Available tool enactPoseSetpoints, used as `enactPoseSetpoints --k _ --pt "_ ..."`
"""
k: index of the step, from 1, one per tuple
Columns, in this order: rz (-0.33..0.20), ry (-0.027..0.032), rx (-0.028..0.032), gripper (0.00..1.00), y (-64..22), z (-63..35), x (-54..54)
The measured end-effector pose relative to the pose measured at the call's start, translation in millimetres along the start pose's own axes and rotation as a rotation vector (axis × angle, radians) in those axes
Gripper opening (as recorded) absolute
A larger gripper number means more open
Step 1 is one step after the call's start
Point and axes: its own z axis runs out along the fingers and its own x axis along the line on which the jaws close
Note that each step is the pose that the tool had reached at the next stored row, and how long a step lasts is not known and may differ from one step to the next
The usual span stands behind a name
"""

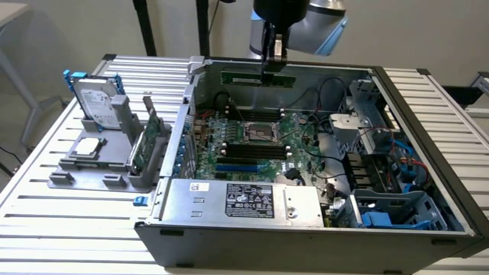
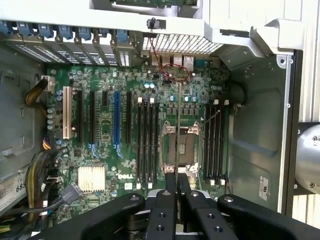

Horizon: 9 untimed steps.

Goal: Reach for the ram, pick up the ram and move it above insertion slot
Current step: 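Pick up the ram and move it above insertion slot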

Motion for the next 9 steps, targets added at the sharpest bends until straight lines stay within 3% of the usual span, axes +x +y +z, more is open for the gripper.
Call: enactPoseSetpoints --k 9 --pt "0.0 -0.0001 -0.0001 0.13 -0.1 0.1 0.0"
